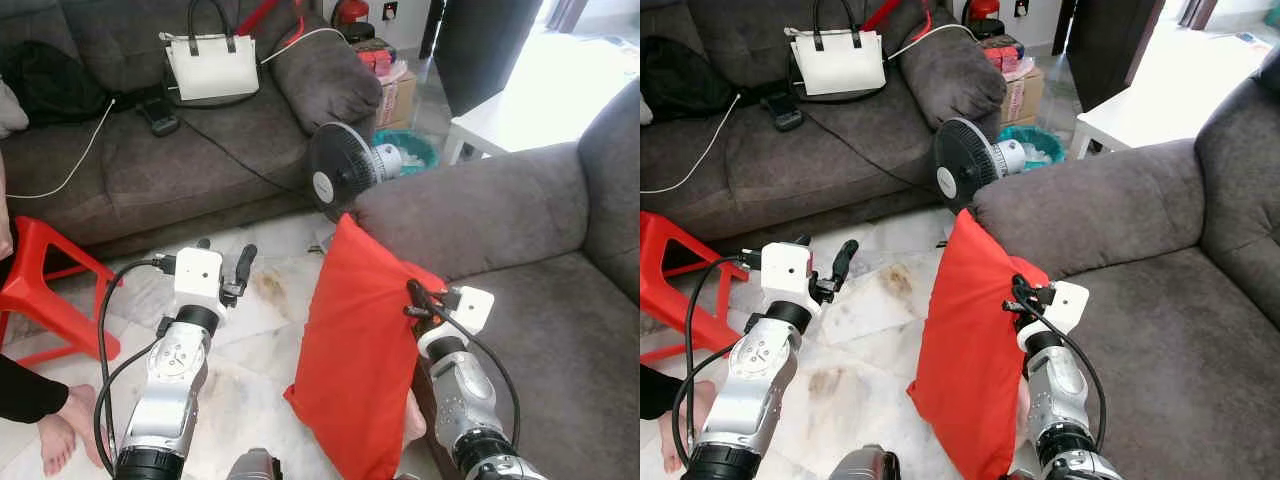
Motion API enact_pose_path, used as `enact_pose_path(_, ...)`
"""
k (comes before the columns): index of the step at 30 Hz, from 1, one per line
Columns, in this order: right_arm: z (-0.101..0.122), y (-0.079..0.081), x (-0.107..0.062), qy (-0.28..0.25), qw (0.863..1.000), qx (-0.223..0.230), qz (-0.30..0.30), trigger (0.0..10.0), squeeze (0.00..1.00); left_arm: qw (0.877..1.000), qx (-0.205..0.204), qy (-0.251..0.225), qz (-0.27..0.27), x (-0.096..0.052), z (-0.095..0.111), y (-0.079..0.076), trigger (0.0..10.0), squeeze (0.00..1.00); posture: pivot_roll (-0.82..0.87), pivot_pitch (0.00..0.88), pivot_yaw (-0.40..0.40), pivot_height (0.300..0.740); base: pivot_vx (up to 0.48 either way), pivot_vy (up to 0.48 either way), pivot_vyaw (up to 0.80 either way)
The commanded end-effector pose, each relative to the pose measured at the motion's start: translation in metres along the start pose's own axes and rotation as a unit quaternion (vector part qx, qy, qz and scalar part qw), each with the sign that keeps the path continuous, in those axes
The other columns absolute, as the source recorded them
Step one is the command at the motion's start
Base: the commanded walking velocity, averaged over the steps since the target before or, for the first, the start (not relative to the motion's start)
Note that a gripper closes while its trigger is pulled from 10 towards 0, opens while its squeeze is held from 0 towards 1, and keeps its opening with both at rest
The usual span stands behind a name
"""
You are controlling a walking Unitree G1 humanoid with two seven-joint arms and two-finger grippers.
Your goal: Move the pillow to the sofa from floor
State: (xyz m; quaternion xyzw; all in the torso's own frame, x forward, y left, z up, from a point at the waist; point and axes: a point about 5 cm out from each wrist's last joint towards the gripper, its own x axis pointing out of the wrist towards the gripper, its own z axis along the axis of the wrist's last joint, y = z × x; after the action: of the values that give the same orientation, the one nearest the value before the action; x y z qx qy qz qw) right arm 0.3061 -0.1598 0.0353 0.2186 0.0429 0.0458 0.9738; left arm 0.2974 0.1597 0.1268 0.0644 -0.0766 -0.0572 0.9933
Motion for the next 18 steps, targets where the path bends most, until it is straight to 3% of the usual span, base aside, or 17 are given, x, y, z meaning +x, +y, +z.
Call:
enact_pose_path(1,0.0312,0.0064,0.0150,-0.061,0.998,-0.013,0.017,10.0,0.00,1.000,-0.004,0.006,0.004,-0.0022,-0.0050,0.0000,10.0,0.00,0.23,0.070,-0.023,0.740,0.000,0.000,0.00)
enact_pose_path(3,0.0306,0.0062,0.0152,-0.055,0.998,-0.020,0.015,10.0,0.00,1.000,-0.006,0.007,0.003,-0.0029,-0.0057,-0.0012,10.0,0.00,0.23,0.070,-0.024,0.740,0.000,0.000,0.00)
enact_pose_path(18,0.0297,0.0014,0.0148,-0.047,0.999,-0.017,0.003,10.0,0.00,1.000,-0.008,0.007,0.001,-0.0030,-0.0067,-0.0041,10.0,0.00,0.23,0.061,-0.027,0.740,0.000,0.000,-0.80)
